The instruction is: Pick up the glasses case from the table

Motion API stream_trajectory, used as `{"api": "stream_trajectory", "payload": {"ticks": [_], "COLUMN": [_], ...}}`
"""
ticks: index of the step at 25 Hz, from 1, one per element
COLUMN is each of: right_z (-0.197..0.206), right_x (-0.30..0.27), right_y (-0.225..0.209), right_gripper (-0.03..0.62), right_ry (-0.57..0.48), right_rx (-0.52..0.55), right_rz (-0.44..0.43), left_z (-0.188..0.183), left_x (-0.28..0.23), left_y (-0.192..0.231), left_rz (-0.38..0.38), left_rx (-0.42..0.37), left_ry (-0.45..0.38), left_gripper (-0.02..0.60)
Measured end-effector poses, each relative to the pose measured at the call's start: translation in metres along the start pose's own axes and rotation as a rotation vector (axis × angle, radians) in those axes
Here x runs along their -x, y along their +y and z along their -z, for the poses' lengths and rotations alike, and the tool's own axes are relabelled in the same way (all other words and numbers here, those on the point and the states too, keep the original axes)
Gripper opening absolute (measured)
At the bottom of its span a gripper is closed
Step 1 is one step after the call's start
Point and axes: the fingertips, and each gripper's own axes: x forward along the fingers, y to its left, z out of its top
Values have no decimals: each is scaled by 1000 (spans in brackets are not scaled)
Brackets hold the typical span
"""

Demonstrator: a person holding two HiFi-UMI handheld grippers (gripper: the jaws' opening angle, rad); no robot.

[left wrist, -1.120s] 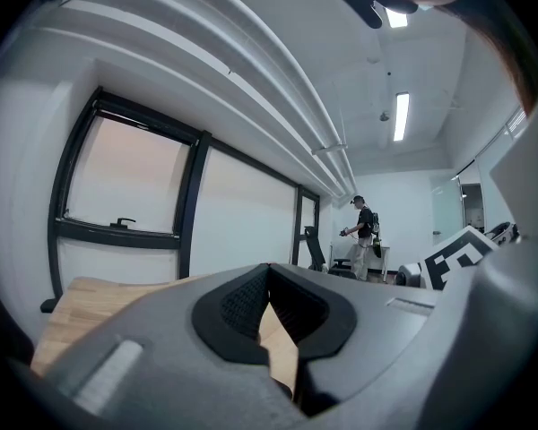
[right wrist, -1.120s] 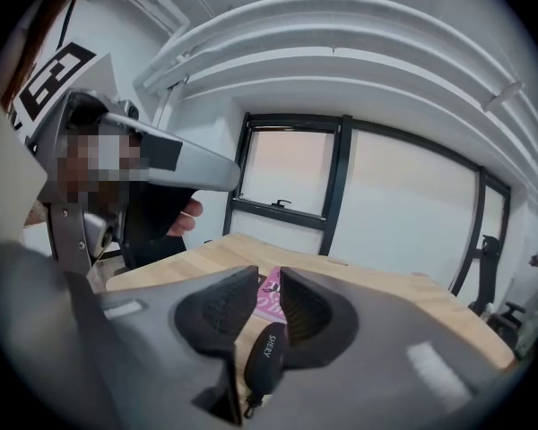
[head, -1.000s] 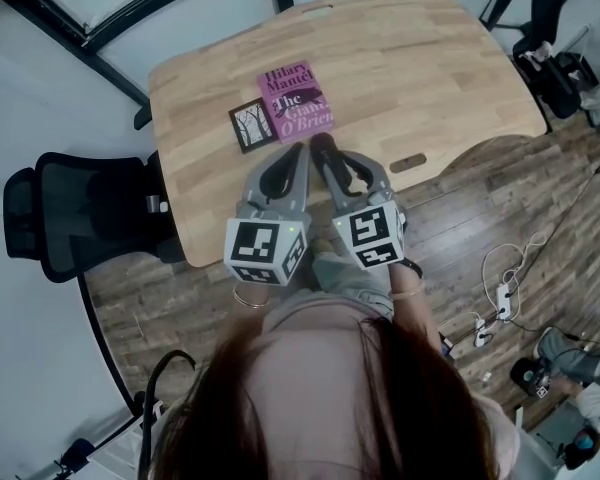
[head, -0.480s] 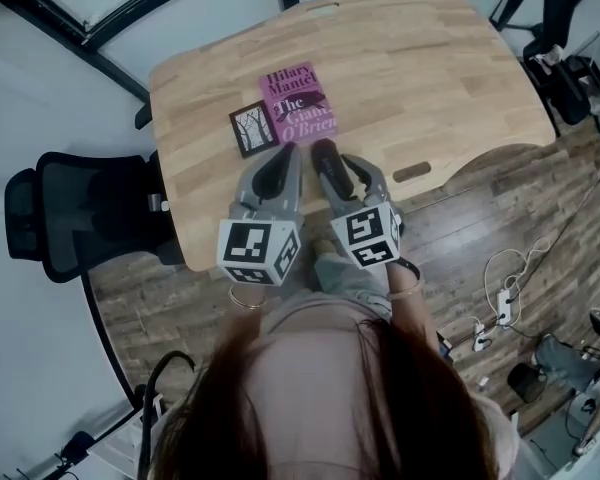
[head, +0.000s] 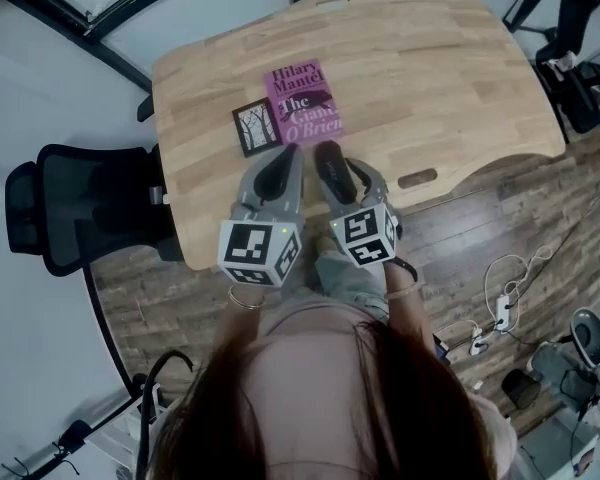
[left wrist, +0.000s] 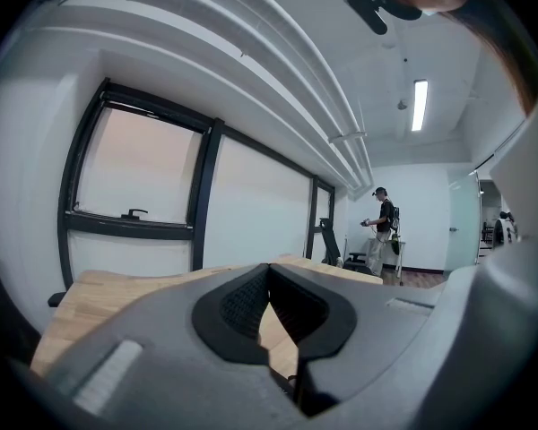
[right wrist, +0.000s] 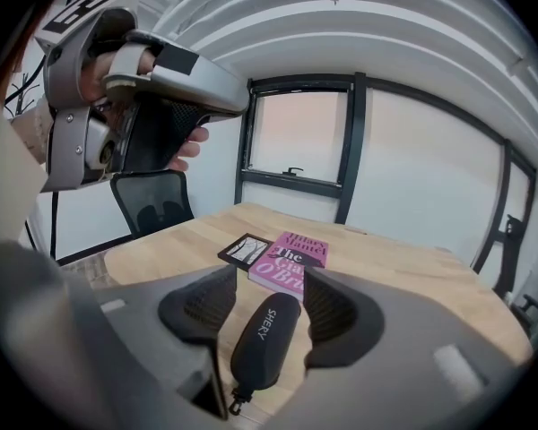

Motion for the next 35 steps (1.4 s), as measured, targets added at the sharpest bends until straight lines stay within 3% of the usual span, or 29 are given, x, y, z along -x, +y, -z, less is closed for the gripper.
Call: {"api": "stream_trajectory", "payload": {"ticks": [16,35], "right_z": [46,92], "right_x": [-35,-76], "right_y": [1,2], "right_gripper": [279,330], "right_ry": [88,189], "right_rx": [-59,-128], "right_rz": [-31,-43], "left_z": [22,42], "left_x": [-18,-40], "left_y": [10,13], "left_rz": [-17,15], "left_rx": [8,4], "left_ry": [50,122], "left_gripper": [5,5]}}
